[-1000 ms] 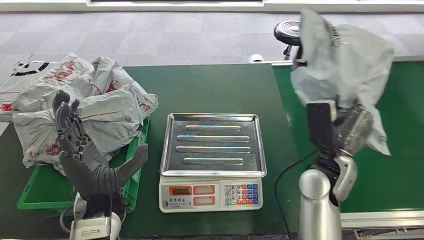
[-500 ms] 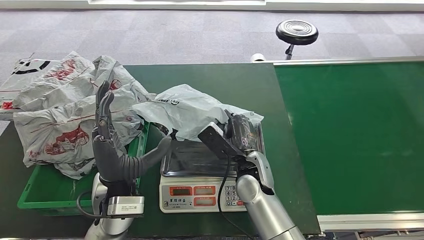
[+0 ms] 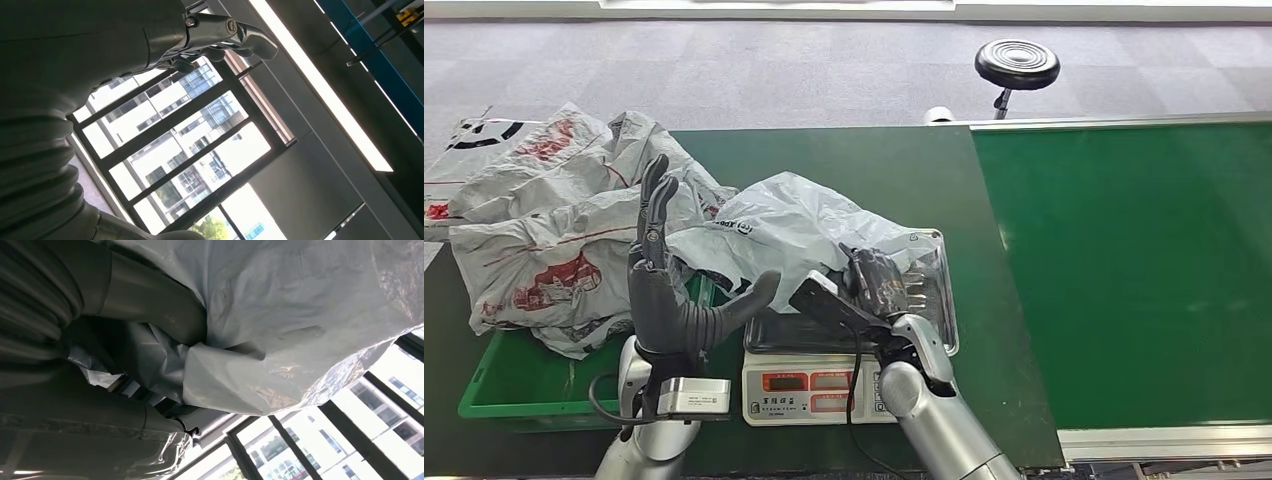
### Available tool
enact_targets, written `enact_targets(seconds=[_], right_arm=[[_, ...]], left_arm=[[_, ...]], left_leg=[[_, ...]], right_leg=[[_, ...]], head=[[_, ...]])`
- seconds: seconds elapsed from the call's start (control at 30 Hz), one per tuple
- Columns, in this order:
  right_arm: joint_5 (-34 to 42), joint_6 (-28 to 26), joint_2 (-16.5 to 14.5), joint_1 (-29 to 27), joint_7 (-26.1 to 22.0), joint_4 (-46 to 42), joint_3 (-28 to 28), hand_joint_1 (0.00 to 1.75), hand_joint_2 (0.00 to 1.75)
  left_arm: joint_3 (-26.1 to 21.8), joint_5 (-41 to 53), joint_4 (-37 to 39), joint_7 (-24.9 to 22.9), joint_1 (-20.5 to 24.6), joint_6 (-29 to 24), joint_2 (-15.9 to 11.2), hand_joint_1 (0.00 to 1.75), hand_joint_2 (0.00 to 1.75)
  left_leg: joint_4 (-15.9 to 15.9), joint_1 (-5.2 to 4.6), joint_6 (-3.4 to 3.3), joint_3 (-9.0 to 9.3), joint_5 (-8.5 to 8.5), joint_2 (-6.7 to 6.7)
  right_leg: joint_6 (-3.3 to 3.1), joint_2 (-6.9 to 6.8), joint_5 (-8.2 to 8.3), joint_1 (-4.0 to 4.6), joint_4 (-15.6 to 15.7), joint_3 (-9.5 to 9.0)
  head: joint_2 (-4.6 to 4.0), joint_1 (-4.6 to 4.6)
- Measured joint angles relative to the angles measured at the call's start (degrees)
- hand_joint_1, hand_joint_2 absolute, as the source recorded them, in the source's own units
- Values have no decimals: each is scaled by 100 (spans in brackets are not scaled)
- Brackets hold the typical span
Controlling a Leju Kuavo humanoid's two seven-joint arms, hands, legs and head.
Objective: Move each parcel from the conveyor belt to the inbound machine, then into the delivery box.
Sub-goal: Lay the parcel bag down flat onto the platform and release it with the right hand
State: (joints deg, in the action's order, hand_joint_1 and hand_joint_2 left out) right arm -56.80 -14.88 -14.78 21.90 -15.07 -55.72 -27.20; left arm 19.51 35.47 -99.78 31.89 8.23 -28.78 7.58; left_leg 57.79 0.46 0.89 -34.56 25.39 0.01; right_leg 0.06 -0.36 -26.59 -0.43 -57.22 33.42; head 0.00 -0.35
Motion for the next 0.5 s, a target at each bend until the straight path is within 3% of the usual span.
enact_targets(seconds=[0.03,0.1,0.13,0.17,0.23,0.33,0.4,0.5], right_arm=[[27,1,0,10,15,26,-4,157,175],[103,-4,1,36,57,98,-7,69,175],[136,-7,2,48,77,138,-8,26,131],[167,-7,4,57,91,178,-8,0,87],[318,73,15,65,51,230,-8,0,0],[1454,978,80,-2,-534,129,22,0,0],[2896,2237,200,-171,-1311,-277,82,0,0],[5151,4249,474,-494,-2274,-1570,274,0,0]], left_arm=[[1,8,11,-8,2,-1,0,0,175],[3,42,43,-27,14,-1,1,0,175],[5,59,61,-34,24,0,2,0,175],[7,70,81,-42,37,0,3,0,175],[9,84,122,-59,67,1,4,0,175],[9,161,187,-132,111,35,4,0,175],[9,316,265,-299,163,67,4,0,175],[-66,1083,551,-1076,305,-146,5,0,175]], left_leg=[[0,0,0,0,0,0],[0,0,0,0,0,0],[0,0,0,0,0,1],[0,0,0,0,0,1],[0,0,0,0,0,1],[2,0,0,2,0,1],[5,-1,0,-1,0,-3],[9,-2,-1,-8,0,-15]], right_leg=[[0,0,0,0,0,0],[0,0,0,-1,1,0],[0,0,0,-1,1,0],[0,0,0,-1,1,1],[0,0,0,-2,1,1],[1,2,1,-2,2,3],[1,-2,2,-2,2,5],[2,-13,2,-3,1,5]], head=[[0,0],[0,0],[0,1],[0,1],[0,1],[0,1],[0,-1],[0,0]])
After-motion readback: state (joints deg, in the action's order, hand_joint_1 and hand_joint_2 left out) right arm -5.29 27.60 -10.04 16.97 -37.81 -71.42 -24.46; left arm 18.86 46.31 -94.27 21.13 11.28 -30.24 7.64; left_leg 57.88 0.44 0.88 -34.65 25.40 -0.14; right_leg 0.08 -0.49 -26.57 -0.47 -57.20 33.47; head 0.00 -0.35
